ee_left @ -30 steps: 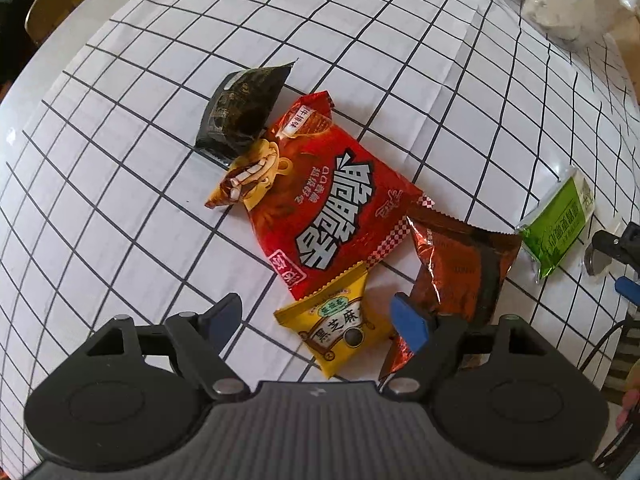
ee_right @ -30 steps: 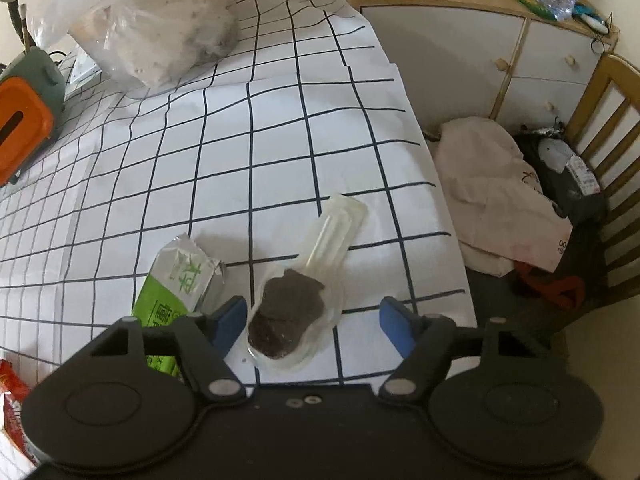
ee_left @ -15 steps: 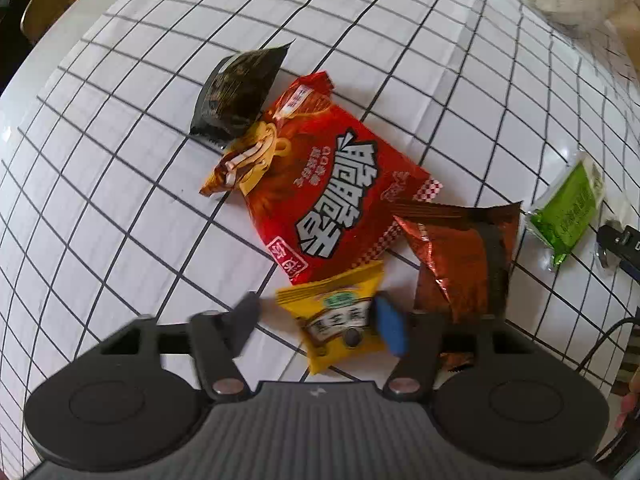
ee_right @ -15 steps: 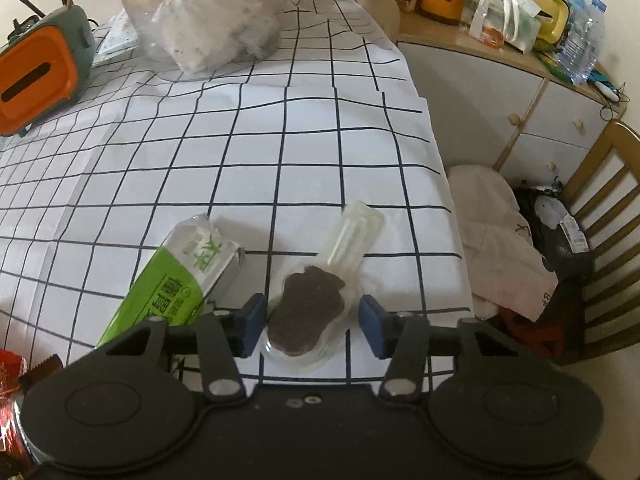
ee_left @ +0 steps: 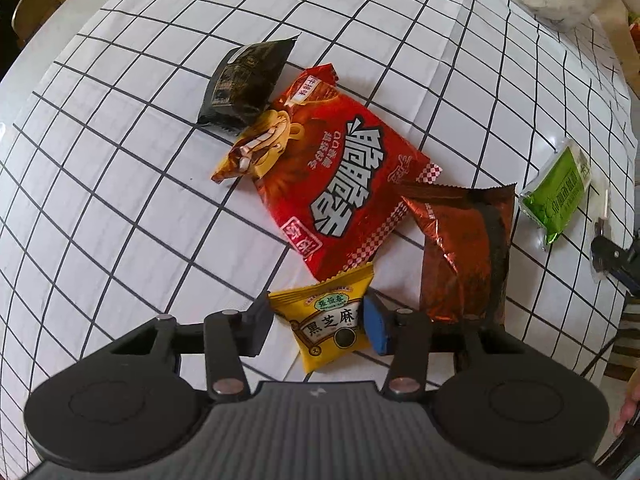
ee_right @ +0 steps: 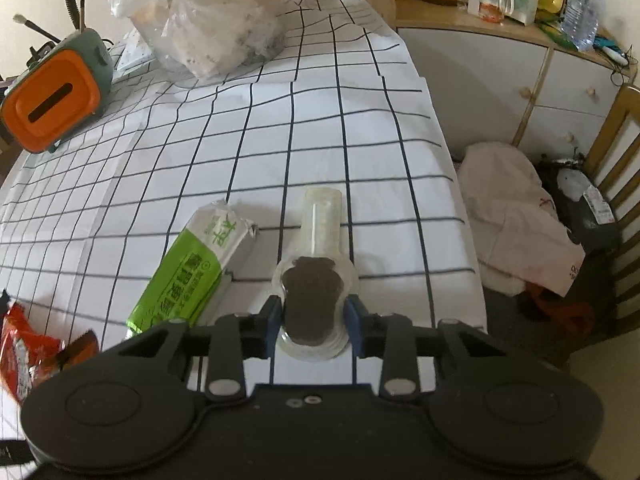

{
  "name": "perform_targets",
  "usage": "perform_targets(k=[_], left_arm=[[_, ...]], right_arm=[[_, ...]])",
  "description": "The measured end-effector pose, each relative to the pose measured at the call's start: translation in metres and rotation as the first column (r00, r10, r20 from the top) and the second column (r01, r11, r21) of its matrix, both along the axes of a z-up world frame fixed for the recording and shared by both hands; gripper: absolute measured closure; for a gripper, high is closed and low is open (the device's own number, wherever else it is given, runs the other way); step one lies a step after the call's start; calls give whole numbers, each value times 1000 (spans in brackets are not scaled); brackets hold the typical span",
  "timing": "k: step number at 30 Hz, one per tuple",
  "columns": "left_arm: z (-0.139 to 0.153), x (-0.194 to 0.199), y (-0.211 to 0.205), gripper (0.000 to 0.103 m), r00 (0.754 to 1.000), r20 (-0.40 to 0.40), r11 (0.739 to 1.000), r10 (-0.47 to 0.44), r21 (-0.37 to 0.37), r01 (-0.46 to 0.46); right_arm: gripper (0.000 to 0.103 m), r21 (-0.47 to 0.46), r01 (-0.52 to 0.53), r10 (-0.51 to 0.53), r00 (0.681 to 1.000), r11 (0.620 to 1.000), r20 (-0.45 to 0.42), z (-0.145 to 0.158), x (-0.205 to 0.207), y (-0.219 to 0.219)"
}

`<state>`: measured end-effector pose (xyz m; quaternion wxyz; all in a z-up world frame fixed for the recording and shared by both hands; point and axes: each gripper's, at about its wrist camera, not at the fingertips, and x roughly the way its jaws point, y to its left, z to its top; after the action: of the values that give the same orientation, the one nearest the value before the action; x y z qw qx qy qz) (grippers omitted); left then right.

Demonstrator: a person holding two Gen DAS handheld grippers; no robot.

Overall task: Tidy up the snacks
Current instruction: 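Grasp the yellow sesame packet with the left tool while the right tool grasps the chocolate lollipop, then carry the yellow packet and lollipop into the white box and open both tools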

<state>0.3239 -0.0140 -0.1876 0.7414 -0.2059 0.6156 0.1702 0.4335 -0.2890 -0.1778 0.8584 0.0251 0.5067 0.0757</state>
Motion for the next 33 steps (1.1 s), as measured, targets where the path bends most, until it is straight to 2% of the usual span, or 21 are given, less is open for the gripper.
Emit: perform_targets(k=[14,18,25,33], left_arm=[[21,-18,7,59,998,33,998,-57,2,57],[40,-28,9,59,995,73,998,-64,-13,65],[76,-43,6,59,981,148,992,-124,2,125],[115,-77,2,59,962,175,977,-210,16,210]], right_arm=[[71,57,-64,63,998,996,22,41,-77,-10],[71,80,-62,60,998,995,33,57,-102,-12],[71,121,-72,63,995,990,80,95,-150,-13],[71,144,-94,75,988,985,133,135,-204,-10]])
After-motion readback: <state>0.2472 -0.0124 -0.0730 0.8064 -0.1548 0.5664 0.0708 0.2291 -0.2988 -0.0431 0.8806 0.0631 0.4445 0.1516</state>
